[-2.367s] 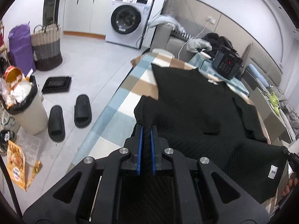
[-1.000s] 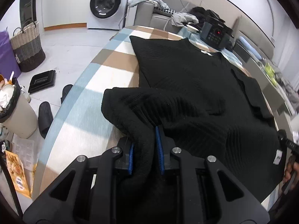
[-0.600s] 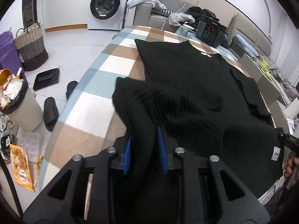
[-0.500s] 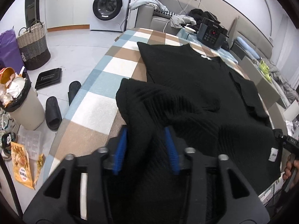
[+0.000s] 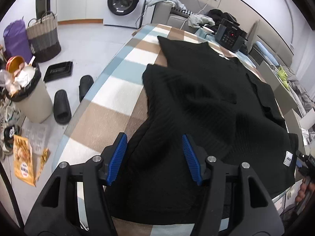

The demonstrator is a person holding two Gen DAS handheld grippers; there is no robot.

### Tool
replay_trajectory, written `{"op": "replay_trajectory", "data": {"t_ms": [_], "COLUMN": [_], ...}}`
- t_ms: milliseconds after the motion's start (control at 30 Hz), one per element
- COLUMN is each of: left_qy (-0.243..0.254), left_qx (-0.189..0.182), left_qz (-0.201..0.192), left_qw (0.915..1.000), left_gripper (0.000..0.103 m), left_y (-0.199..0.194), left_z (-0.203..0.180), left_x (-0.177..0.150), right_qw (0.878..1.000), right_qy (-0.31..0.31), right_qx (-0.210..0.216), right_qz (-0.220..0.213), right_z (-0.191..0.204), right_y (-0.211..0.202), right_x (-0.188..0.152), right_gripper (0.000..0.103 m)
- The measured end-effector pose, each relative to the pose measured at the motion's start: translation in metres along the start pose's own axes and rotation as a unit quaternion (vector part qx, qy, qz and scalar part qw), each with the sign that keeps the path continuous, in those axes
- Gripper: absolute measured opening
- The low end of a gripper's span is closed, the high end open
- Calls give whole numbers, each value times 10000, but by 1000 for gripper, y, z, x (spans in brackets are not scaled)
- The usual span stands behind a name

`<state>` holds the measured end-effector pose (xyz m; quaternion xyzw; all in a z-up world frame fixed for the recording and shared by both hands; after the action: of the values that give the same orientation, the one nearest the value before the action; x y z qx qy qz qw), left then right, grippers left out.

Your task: Fold small clothes

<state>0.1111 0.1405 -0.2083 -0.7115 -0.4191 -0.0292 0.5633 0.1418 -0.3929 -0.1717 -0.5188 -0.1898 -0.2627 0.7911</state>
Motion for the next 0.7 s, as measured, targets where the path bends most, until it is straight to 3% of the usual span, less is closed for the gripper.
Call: {"op": "replay_trajectory", "data": {"t_ms": [433,533,700], "left_qy": [-53,-121,-33], "left_qx": [270,279,292], "left_qz": [-13,3,7], "left_qw": [9996,9995,9996], "left_gripper": [55,64,66], "left_y": [23,23,25], "left_z": [5,8,10], "left_x": [14,19,22], "right_qw": [9998,9998,9998], "right_qy": [-161,-108,-178], "right_qx": [-146,-163,-115], "right_qz": [-15,-9,22], "right_z": [5,3,10], "right_y": [-7,-7,-1], "right_x": [-9,-9,-4], "right_gripper": [60,60,60]}}
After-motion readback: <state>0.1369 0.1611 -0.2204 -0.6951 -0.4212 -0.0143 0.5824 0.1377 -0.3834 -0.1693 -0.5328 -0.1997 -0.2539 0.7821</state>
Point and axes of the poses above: each gripper's, at about its wrist camera, not at the fingertips, and y roughly the way its jaws point, z to its left, x to its top, the point moved 9 cm from there along y, roughly the way its jaws point, and after that the axes turned 14 degrees about -y, right-handed, at the moved point
